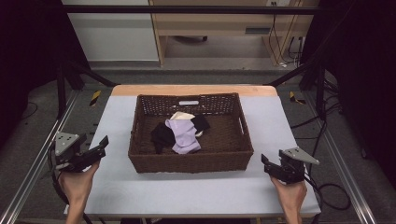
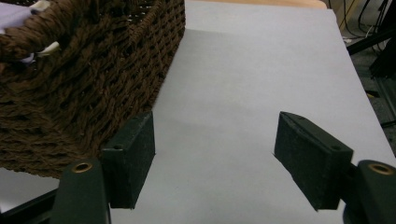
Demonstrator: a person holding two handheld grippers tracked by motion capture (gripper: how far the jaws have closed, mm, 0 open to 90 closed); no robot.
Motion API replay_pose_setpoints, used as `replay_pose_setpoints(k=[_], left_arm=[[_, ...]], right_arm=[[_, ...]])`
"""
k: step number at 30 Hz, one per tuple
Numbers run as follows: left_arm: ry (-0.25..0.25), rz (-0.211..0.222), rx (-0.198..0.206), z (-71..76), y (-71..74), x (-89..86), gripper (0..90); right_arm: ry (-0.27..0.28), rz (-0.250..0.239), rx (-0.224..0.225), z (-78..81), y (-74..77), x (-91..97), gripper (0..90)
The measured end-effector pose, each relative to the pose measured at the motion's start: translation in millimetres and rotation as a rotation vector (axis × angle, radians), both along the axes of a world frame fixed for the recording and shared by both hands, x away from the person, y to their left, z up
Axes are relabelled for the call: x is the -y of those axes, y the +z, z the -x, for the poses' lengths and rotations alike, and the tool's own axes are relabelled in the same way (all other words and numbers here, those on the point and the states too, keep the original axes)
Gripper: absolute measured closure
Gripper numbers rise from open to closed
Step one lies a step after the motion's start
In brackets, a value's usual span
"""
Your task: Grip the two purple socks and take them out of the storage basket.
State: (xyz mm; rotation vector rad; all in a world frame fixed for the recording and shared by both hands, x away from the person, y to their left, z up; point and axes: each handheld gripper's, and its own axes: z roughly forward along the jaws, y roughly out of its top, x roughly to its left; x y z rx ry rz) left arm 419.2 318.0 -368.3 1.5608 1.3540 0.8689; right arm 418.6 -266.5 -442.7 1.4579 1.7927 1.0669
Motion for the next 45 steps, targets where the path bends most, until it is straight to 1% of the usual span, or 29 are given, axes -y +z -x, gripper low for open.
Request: replay_pose_setpoints(k=[1, 3, 6, 9, 10, 12, 13, 15, 16, 18, 19, 21, 24, 27, 32, 35, 36, 38, 41, 42, 43, 44, 45], left_arm=[[-0.003, 0.015, -0.003, -1.0, -1.9, 0.6, 24.4], [-0.008, 0.013, -0.016, -3.3, -5.2, 2.7, 24.5], [-0.024, 0.025, -0.011, -3.5, -6.5, 6.8, 24.6], [-0.044, 0.015, -0.013, -4.2, -7.1, 14.0, 24.6], [-0.05, 0.014, -0.011, -4.6, -7.1, 16.6, 24.6], [-0.065, 0.014, -0.007, -5.2, -6.1, 21.0, 24.6], [-0.07, 0.012, -0.004, -5.8, -5.0, 23.0, 24.6], [-0.073, 0.004, -0.002, -6.4, -2.7, 26.1, 24.6], [-0.08, 0.006, 0.003, -6.8, -0.9, 28.1, 24.6], [-0.087, 0.0, 0.006, -8.1, 2.3, 30.8, 24.6], [-0.087, 0.0, 0.006, -8.1, 2.3, 30.8, 24.6], [-0.097, 0.002, 0.017, -9.8, 8.7, 35.0, 24.9], [-0.116, 0.023, 0.032, -12.0, 14.2, 40.1, 24.9], [-0.135, 0.031, 0.043, -19.0, 18.1, 49.4, 24.9], [-0.174, 0.036, 0.037, -34.1, 21.7, 67.4, 25.1], [-0.193, 0.025, 0.042, -40.5, 25.4, 78.5, 25.3], [-0.2, 0.018, 0.043, -42.2, 26.7, 82.1, 25.4], [-0.205, -0.001, 0.049, -45.9, 28.9, 88.5, 25.8], [-0.222, -0.002, 0.05, -54.2, 32.1, 100.2, 26.3], [-0.228, -0.002, 0.054, -57.1, 32.8, 103.8, 26.3], [-0.238, 0.006, 0.048, -60.0, 33.1, 108.1, 26.4], [-0.244, 0.003, 0.046, -62.9, 33.2, 112.7, 26.4], [-0.245, -0.009, 0.049, -65.9, 33.2, 117.3, 26.5]], right_arm=[[0.003, -0.006, 0.006, 0.7, 0.2, 0.3, 29.3], [0.006, -0.013, 0.025, 3.5, 1.6, 1.0, 29.8], [0.011, -0.012, 0.049, 4.5, 1.8, 1.9, 30.1], [0.021, 0.001, 0.066, 5.1, 0.0, 1.8, 30.1], [0.019, 0.012, 0.07, 6.0, -0.7, 1.9, 30.2], [0.017, 0.013, 0.089, 7.3, -2.6, 4.0, 30.3], [0.016, 0.006, 0.091, 7.7, -3.5, 5.3, 30.1], [0.018, 0.006, 0.103, 8.8, -5.0, 6.9, 30.0], [0.017, 0.004, 0.106, 8.8, -5.9, 7.7, 30.1], [0.017, -0.022, 0.104, 9.4, -7.5, 10.1, 30.1], [0.015, -0.025, 0.102, 9.3, -8.0, 10.8, 30.1], [0.011, -0.03, 0.097, 9.4, -9.2, 11.8, 30.2], [0.007, -0.028, 0.098, 10.6, -9.7, 12.0, 30.4], [0.004, -0.019, 0.104, 10.9, -11.0, 12.1, 30.6], [-0.002, -0.014, 0.116, 11.8, -11.8, 11.4, 29.6], [0.001, -0.009, 0.119, 11.6, -12.8, 10.8, 29.6], [-0.003, 0.0, 0.122, 11.7, -13.3, 10.2, 29.6], [-0.005, 0.002, 0.126, 11.1, -13.9, 9.7, 29.7], [-0.006, -0.016, 0.124, 10.2, -14.0, 9.3, 29.6], [-0.006, -0.013, 0.128, 9.7, -14.2, 9.4, 29.7], [-0.007, -0.011, 0.127, 9.4, -14.4, 9.4, 29.7], [-0.01, -0.007, 0.128, 9.2, -14.7, 9.4, 29.8], [-0.014, -0.006, 0.126, 9.1, -14.8, 9.1, 29.7]])
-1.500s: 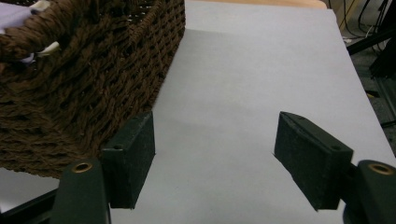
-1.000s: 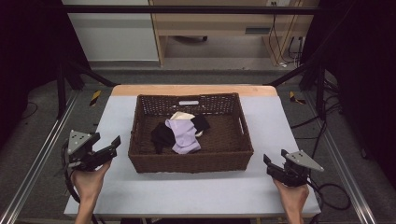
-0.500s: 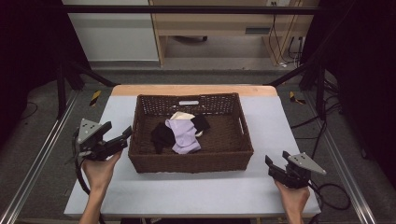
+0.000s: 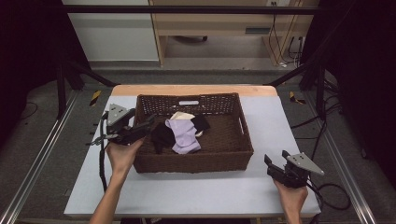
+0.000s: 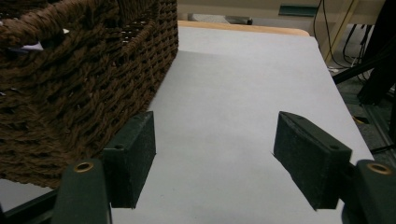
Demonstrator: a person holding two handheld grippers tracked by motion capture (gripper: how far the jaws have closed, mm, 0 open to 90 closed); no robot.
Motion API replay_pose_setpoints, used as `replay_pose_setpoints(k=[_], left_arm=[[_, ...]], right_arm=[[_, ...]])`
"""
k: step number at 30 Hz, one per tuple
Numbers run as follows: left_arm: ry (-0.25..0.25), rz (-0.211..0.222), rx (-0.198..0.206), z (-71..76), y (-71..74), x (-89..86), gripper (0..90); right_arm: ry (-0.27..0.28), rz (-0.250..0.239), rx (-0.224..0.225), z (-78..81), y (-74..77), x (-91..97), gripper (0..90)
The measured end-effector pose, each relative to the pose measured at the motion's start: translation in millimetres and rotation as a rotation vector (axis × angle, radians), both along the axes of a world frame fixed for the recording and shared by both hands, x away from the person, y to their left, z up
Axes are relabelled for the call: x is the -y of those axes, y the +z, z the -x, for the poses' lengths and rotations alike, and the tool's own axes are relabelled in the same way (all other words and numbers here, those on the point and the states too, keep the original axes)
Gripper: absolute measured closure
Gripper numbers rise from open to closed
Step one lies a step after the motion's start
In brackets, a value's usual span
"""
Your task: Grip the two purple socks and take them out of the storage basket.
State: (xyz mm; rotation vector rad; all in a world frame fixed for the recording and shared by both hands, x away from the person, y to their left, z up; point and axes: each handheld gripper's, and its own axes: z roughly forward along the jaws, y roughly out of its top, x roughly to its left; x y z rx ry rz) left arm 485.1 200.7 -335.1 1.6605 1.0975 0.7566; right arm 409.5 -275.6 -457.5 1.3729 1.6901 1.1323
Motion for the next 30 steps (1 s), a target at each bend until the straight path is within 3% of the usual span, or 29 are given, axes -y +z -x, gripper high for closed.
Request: replay_pose_setpoints(k=[6, 14, 18, 20, 24, 30], left_arm=[[-0.036, 0.031, -0.005, -16.3, -3.2, 26.2, 27.8], [-0.053, 0.008, -0.03, -42.1, -10.3, 48.0, 30.0], [-0.052, -0.012, -0.057, -55.1, -17.4, 53.3, 31.5], [-0.055, -0.01, -0.089, -62.4, -24.1, 55.5, 31.9], [-0.061, -0.051, -0.158, -72.7, -36.9, 61.1, 33.0], [-0.089, -0.084, -0.198, -81.2, -42.2, 65.4, 33.6]], right_arm=[[-0.007, 0.011, 0.004, -1.2, -0.6, 0.0, 28.9], [0.001, 0.009, 0.0, -2.2, -1.4, 0.2, 30.2], [-0.003, -0.006, -0.006, -3.2, -2.6, 2.6, 30.7], [-0.007, -0.016, -0.01, -3.0, -3.0, 4.5, 30.9], [-0.013, -0.033, -0.012, -2.8, -3.7, 8.2, 31.3], [-0.006, -0.028, -0.022, -4.2, -5.5, 6.8, 32.1]])
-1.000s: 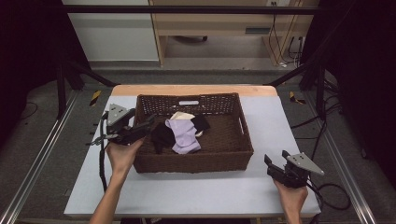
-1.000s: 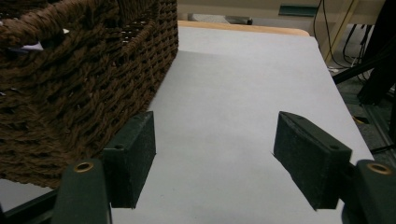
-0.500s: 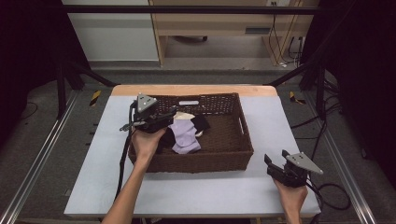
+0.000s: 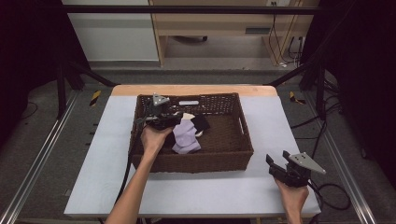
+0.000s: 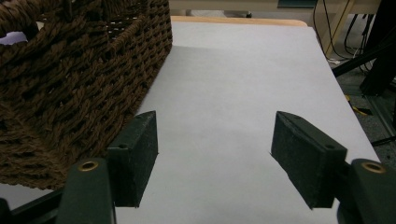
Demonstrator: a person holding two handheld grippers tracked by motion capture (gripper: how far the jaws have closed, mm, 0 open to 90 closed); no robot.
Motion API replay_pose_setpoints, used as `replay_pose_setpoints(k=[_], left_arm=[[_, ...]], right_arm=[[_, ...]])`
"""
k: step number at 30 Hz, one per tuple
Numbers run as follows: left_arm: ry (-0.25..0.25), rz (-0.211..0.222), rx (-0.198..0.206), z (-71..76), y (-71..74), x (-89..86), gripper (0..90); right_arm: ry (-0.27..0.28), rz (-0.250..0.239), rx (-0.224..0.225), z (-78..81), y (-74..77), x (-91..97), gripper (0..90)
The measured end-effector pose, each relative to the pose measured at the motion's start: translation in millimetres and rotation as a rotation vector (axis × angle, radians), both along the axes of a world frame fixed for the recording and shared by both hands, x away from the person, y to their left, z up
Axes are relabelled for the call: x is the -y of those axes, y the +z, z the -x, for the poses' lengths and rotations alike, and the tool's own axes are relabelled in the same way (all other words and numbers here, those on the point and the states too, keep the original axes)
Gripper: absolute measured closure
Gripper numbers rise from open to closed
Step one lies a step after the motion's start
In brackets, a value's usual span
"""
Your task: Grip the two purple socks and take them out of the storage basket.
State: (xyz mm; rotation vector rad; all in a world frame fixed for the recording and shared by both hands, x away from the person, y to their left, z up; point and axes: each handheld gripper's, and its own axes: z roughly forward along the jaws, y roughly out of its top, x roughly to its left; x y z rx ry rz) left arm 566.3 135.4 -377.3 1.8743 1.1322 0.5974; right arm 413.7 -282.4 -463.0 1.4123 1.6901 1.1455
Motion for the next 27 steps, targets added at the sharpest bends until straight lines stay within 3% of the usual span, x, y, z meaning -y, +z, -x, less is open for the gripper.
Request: replay_pose_setpoints(k=[7, 10, 13, 17, 20, 27], left_arm=[[0.024, -0.04, -0.021, -13.2, -2.4, 3.7, 33.5], [0.039, -0.081, -0.028, -20.1, -8.2, 6.3, 34.7], [0.04, -0.089, -0.095, -25.6, -16.3, 6.7, 36.4], [0.038, -0.105, -0.117, -25.5, -18.8, 7.5, 36.5], [0.036, -0.157, -0.14, -25.0, -21.8, 9.8, 36.2], [0.028, -0.18, -0.169, -26.6, -25.6, 10.9, 39.5]], right_arm=[[0.004, 0.003, -0.006, -1.0, -0.7, -0.4, 32.5], [0.007, 0.006, -0.007, -1.3, -1.1, -0.7, 32.5], [0.011, 0.008, -0.007, -0.6, -1.0, -0.8, 32.5], [0.013, 0.008, -0.008, -0.9, -1.0, -0.5, 32.6], [0.014, 0.009, -0.011, -1.0, -1.6, -1.1, 32.7], [0.015, 0.011, -0.015, -0.6, -2.0, -1.0, 32.8]])
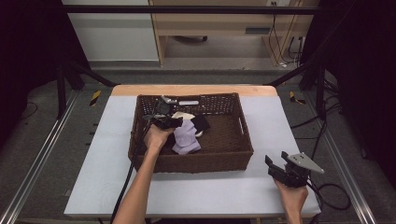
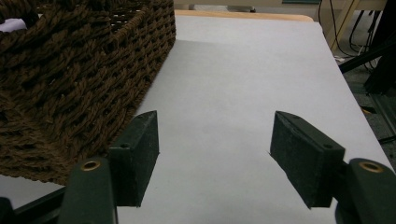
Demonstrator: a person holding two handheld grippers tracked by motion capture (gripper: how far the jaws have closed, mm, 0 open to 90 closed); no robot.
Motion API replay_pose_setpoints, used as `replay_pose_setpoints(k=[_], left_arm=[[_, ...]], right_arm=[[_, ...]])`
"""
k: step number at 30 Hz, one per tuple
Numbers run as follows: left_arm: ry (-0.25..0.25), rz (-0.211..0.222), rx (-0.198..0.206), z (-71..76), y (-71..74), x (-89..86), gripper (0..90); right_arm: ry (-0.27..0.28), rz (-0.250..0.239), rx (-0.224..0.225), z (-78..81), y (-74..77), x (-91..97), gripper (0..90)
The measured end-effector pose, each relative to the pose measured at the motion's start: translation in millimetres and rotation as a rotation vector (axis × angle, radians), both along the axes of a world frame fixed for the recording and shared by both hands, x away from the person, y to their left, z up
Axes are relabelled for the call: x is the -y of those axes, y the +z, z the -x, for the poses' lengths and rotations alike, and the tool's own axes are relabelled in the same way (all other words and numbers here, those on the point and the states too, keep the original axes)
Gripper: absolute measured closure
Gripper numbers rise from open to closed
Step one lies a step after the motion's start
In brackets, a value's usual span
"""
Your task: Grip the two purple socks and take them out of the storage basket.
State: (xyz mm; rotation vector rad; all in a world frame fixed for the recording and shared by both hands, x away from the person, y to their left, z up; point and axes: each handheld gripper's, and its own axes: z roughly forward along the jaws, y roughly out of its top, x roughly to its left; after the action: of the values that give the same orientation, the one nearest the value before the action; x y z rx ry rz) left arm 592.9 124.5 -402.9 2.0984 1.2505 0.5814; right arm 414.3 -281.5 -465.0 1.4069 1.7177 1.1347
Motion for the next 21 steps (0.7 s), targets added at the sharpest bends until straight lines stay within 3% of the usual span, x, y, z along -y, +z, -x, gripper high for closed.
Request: replay_pose_setpoints(k=[5, 10, 13, 16, 21], left_arm=[[0.023, -0.023, -0.054, -5.6, -6.9, -2.2, 40.3], [0.016, -0.032, -0.081, -7.8, -11.3, -1.5, 45.5], [0.023, -0.05, -0.132, -9.9, -16.4, -1.3, 50.0], [0.02, -0.028, -0.167, -11.0, -17.5, -1.9, 57.7], [0.013, -0.019, -0.2, -10.5, -17.3, -1.8, 78.3]], right_arm=[[0.006, 0.001, -0.003, -0.8, -0.5, -0.6, 32.8], [0.008, -0.003, -0.002, -0.4, -0.2, -0.3, 33.0], [0.014, -0.001, -0.002, -0.8, -0.5, -0.5, 33.1], [0.014, -0.001, -0.002, -0.9, -0.5, -0.4, 33.2], [0.016, -0.004, -0.003, -0.4, -0.3, -0.7, 33.5]])
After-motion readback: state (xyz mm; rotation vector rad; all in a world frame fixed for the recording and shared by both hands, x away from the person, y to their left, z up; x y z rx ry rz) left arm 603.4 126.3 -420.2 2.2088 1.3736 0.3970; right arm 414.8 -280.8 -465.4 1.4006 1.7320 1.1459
